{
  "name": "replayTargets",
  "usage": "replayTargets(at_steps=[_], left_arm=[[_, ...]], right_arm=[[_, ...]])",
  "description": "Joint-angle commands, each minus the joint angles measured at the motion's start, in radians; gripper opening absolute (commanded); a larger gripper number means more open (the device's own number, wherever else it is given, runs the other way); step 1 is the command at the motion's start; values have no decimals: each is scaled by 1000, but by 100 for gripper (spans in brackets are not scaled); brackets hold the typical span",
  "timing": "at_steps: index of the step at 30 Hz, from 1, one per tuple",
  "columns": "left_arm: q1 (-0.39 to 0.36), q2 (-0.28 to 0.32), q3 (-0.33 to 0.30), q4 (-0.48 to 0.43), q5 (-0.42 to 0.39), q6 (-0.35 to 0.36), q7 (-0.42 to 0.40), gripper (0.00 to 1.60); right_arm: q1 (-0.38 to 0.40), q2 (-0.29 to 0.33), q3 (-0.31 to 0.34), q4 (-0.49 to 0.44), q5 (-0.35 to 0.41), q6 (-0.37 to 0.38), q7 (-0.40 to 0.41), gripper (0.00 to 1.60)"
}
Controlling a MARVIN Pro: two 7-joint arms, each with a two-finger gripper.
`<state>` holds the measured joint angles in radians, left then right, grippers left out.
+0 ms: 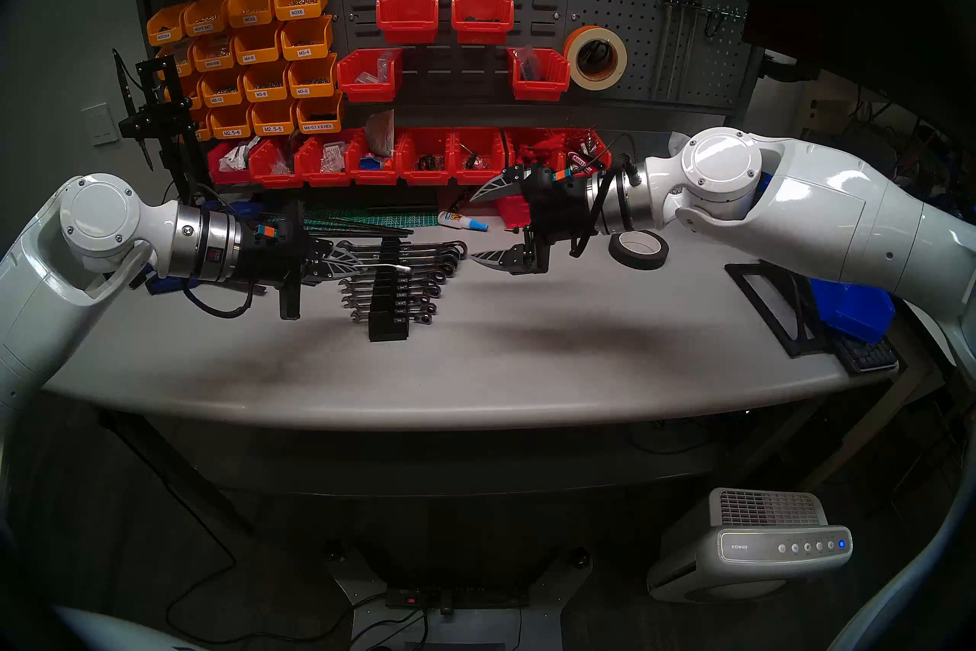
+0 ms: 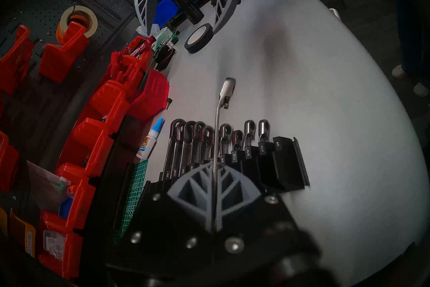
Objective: Put the wrenches on the table into the correct slot in the case
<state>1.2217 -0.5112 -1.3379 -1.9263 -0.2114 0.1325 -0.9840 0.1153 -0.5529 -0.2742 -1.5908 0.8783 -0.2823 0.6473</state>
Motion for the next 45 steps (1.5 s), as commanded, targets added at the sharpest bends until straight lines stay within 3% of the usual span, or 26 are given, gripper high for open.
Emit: replayTargets(at_steps=[1,14,25,38,45], left_arm=[[-1,11,-19,-7,-8,8,2,0],[8,15,8,-11,-2,32,-11,0],[-41,0,43,-3,-15,103,-75,0],[-106,-35,61,-4,8,150,-114,0],[-139,-57,83,12,31,210,-133,0]], right_arm=[[15,-38,30,36,16,-41,7,160],[15,-40,25,51,18,-66,18,160],[13,-19,16,42,10,-79,14,160],[8,-5,8,48,12,-106,15,160],[8,2,3,55,13,-121,24,160]])
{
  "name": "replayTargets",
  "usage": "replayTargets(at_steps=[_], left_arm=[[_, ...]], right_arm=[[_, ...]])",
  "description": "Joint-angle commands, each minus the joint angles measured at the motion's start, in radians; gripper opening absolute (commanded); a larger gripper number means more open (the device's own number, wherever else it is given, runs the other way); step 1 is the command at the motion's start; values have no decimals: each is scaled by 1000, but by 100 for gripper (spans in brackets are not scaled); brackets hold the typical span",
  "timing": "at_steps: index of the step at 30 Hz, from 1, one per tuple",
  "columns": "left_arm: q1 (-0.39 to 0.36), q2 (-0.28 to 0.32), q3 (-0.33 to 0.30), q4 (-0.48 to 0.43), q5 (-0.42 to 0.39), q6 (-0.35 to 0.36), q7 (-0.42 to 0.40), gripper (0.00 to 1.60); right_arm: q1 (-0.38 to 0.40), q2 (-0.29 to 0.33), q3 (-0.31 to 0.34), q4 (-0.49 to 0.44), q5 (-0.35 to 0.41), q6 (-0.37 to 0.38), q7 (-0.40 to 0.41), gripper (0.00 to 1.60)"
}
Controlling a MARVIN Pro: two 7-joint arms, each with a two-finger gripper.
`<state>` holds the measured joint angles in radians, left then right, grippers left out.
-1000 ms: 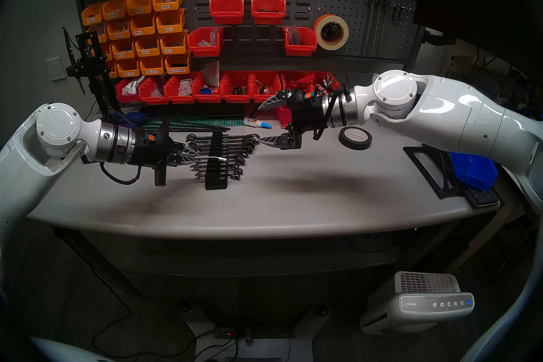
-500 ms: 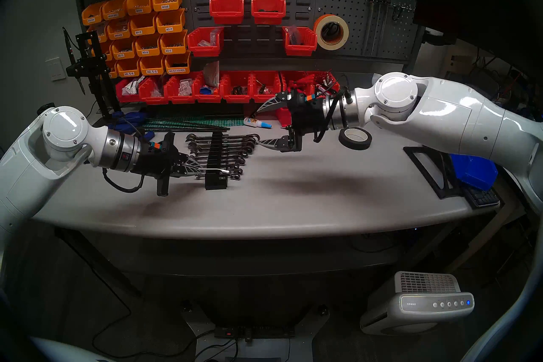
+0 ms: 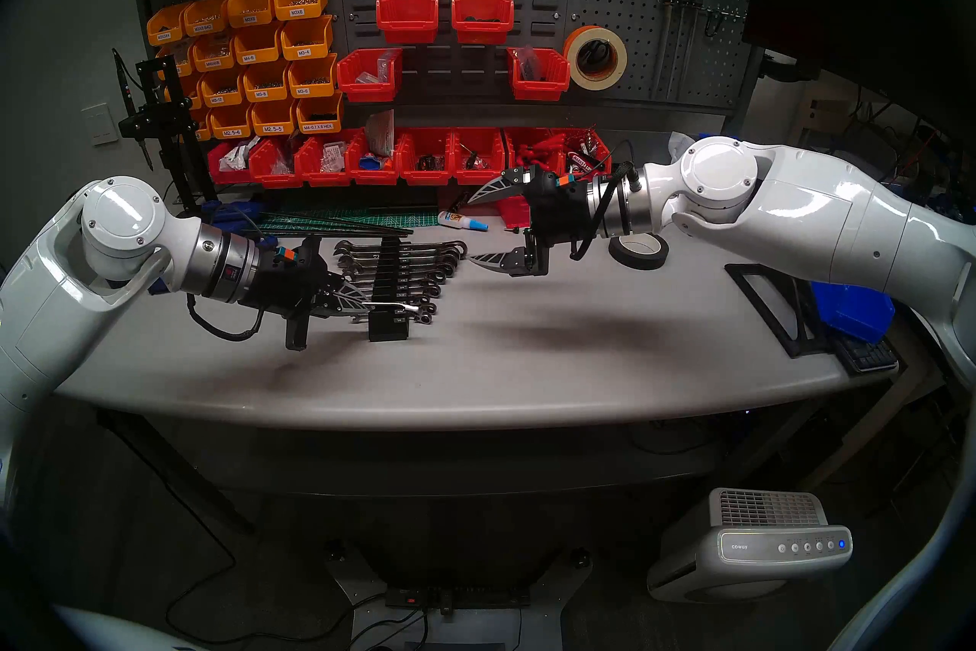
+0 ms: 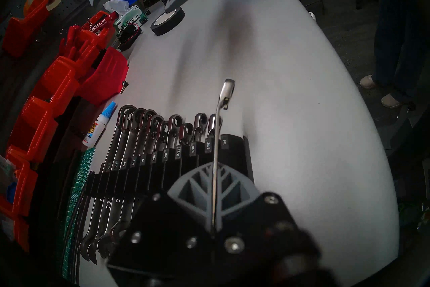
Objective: Put the wrenches on the table into the correct slot in the case
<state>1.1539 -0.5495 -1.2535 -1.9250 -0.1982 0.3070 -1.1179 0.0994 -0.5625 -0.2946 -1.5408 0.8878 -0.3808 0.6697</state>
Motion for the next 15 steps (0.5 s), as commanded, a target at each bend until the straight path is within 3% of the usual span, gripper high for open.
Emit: replayTargets(at_steps=[1,15], left_arm=[[-73,-21,1,12,21,39,1,0],[-91,-31,9,42,65,52,-31,0]], right_arm=[[24,12,23,6,4,-24,2,160],[24,3,19,31,11,-42,20,160]])
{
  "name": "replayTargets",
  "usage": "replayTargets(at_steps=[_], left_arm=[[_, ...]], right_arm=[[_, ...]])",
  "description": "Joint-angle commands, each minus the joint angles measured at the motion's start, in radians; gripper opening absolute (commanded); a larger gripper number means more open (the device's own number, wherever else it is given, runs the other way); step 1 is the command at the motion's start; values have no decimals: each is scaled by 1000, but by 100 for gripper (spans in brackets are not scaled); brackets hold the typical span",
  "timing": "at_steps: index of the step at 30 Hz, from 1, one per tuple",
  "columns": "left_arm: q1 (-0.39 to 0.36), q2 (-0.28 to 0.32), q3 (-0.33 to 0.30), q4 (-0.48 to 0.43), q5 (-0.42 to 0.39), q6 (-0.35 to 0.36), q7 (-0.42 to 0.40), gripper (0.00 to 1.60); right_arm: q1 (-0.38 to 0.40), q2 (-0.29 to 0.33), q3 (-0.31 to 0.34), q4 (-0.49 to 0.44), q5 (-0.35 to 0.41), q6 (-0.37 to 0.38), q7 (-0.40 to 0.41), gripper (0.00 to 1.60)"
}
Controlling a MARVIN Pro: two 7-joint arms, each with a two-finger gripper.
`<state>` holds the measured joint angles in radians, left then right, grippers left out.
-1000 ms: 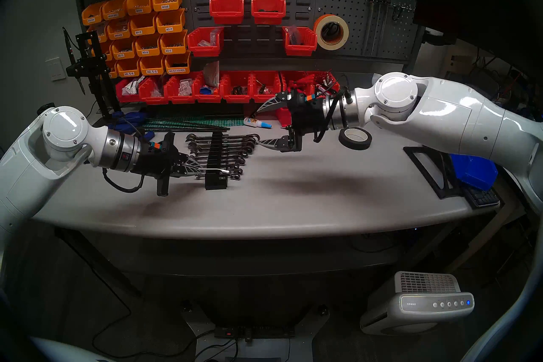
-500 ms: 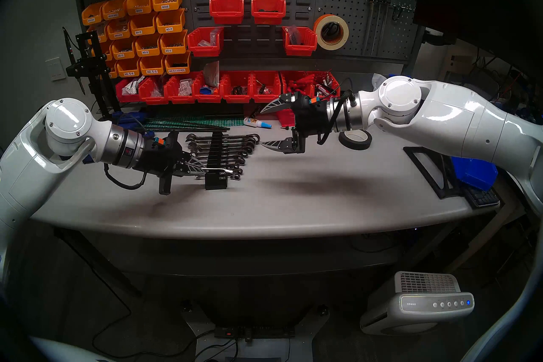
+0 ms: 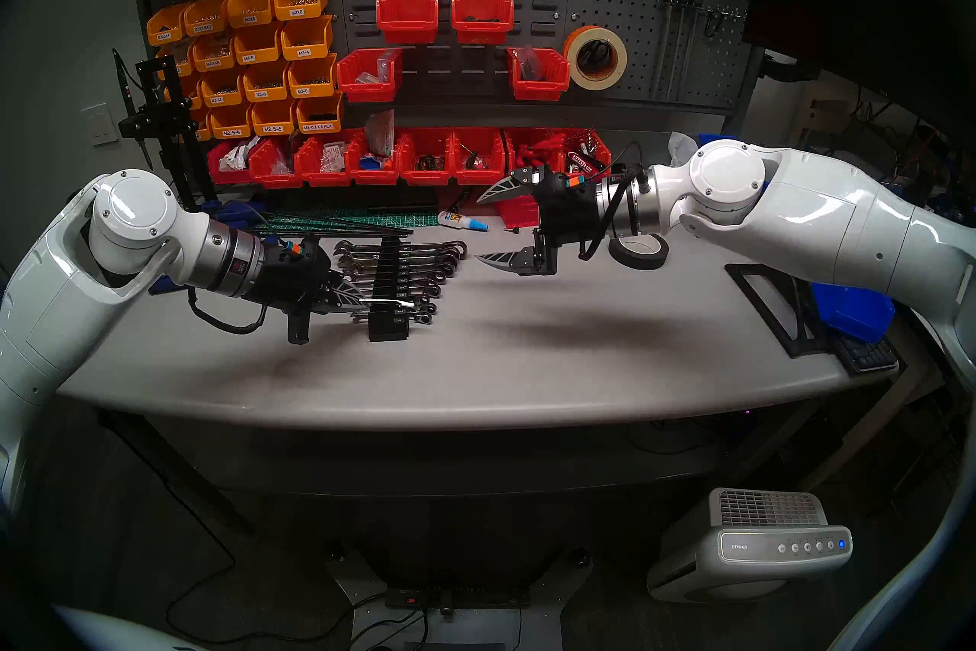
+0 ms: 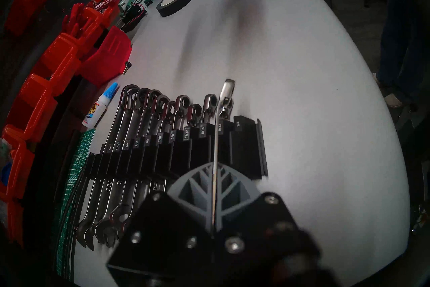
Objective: Put the wrenches on the table into the correct slot in the case
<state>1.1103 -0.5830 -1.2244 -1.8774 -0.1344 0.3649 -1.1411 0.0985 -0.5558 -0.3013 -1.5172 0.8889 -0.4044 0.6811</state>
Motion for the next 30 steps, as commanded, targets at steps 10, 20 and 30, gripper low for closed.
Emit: replayTargets(at_steps=[10,20,30], left_arm=[[-24,29,-48,-21,-5,10,-31,0],[-50,9,-21,-16,26,23,-24,0],[-47,-4,-11,-15,37,43,-25,0]], right_arm=[[21,-27,25,38,16,-37,23,160],[9,-38,22,58,38,-59,40,160],[-6,-65,20,87,93,-68,93,160]])
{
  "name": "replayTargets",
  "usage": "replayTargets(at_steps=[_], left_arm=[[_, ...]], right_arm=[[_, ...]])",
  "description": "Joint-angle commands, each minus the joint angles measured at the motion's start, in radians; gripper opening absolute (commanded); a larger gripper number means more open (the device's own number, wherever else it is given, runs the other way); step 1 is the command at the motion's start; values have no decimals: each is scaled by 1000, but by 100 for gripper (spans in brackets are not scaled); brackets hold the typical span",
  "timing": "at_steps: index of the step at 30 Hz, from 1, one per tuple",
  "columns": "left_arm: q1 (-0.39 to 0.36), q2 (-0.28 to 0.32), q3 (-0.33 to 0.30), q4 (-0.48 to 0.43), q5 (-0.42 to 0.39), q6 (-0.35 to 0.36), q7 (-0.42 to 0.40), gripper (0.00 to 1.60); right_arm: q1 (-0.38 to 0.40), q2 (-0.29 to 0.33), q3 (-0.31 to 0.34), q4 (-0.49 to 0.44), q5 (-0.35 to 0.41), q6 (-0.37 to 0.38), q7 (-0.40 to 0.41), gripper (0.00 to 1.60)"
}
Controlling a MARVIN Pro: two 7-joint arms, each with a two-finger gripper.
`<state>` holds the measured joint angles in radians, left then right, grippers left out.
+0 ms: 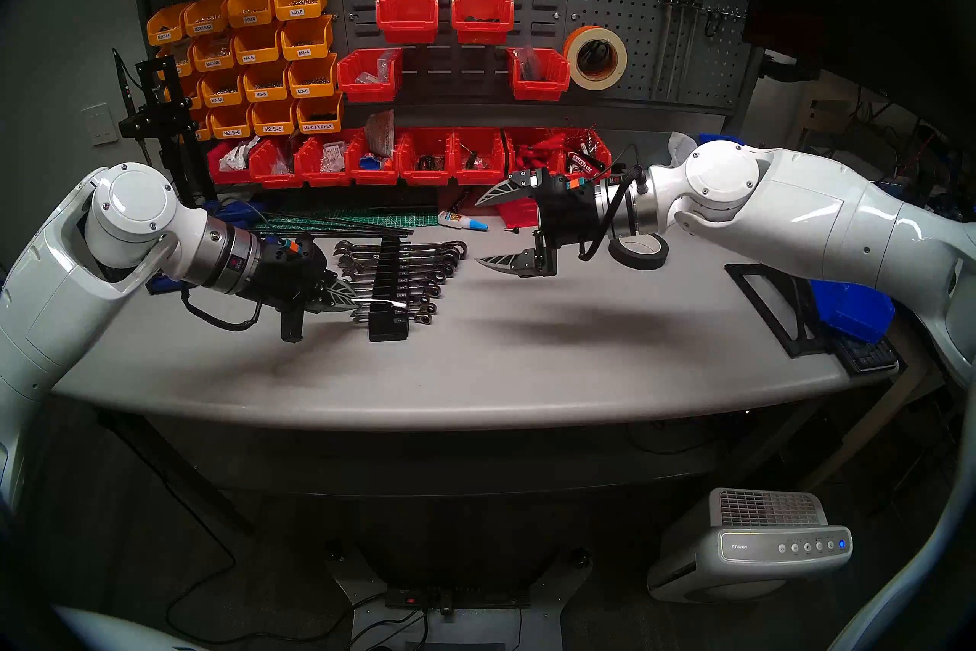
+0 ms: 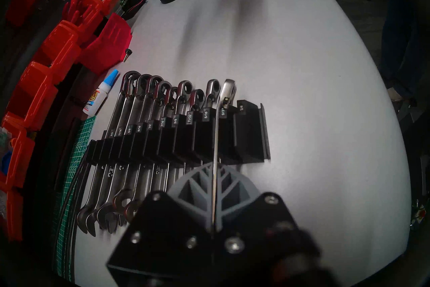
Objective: Put the wrenches on the table into the correct slot in the case
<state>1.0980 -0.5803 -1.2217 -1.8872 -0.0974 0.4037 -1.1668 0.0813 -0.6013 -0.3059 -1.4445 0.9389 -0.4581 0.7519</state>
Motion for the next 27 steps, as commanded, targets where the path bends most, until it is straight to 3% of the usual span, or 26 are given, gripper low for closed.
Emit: replayTargets(at_steps=[1,27], left_arm=[[-34,-6,-12,-7,3,3,-1,0],[-33,-7,20,-12,31,28,-15,0]], right_arm=[[10,-22,25,18,46,-17,25,160],[5,-47,28,75,61,-64,68,160]])
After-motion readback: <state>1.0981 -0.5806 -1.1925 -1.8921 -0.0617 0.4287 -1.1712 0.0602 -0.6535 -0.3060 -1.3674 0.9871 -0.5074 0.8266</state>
